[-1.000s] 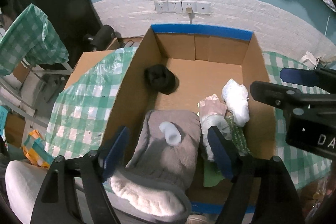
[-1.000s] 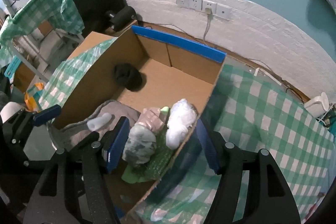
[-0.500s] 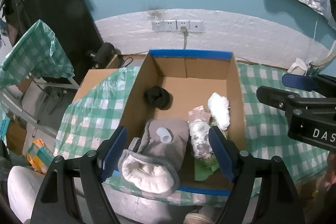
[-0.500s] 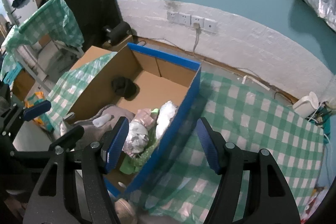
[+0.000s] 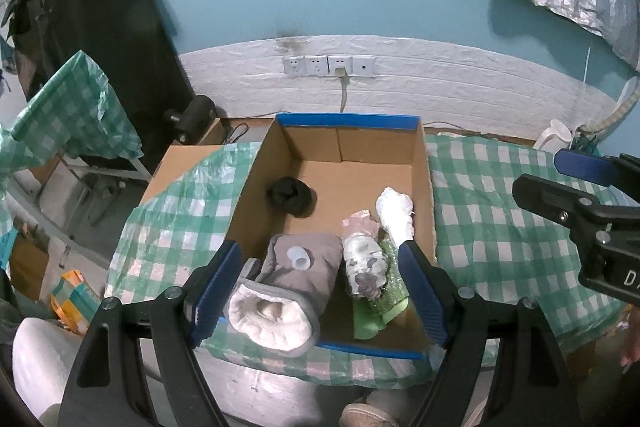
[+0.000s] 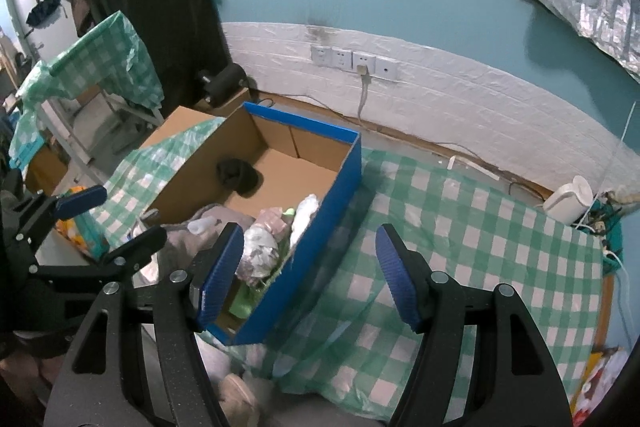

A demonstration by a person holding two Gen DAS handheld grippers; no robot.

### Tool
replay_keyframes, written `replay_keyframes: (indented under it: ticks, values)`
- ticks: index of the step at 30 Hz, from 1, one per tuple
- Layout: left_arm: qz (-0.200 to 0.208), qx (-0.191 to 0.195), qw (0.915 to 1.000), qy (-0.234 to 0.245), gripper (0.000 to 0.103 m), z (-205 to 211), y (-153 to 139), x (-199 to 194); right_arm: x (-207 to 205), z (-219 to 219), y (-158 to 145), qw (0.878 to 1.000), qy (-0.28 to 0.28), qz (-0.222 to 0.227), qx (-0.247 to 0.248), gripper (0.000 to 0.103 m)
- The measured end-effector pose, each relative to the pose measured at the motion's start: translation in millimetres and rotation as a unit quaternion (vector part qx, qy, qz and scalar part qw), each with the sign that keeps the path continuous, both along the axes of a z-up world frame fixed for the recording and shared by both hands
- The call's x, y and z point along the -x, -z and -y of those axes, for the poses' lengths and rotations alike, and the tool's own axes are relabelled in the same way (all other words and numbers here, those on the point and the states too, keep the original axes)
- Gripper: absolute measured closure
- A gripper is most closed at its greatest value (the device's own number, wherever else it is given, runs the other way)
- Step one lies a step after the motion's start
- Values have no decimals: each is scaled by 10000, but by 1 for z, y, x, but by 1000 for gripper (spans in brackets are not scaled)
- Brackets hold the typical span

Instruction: Organize soft objects

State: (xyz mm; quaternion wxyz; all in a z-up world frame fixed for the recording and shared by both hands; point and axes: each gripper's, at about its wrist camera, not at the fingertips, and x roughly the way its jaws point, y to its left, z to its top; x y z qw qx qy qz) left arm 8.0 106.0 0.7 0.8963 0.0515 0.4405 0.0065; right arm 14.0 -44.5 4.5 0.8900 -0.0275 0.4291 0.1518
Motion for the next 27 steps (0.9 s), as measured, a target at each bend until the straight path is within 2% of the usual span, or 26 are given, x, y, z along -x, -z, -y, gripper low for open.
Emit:
replay_keyframes:
  ticks: [1,2,11,16,22,27]
  values:
    - [8,-17,10000,12,12,2,0,2,2,1,0,10000,12,8,33,34]
    - [19,-30,10000,28,10,3,-1,4,4,3,0,10000,32,17,46,34]
    - [-3,-104,9999,109,10,12,7,13,19,15,6,9996,128,119,210,34]
    - [-12,58,10000,69,10,14,6,13,20,22,9,9995,215,140,176,34]
    - [-222,106,9997,85,10,23,11,11,22,28,12,9995,238,129,190,34]
    - [-158,-58,9997,188,10,32,11,13,21,32,14,9994,268,122,190,34]
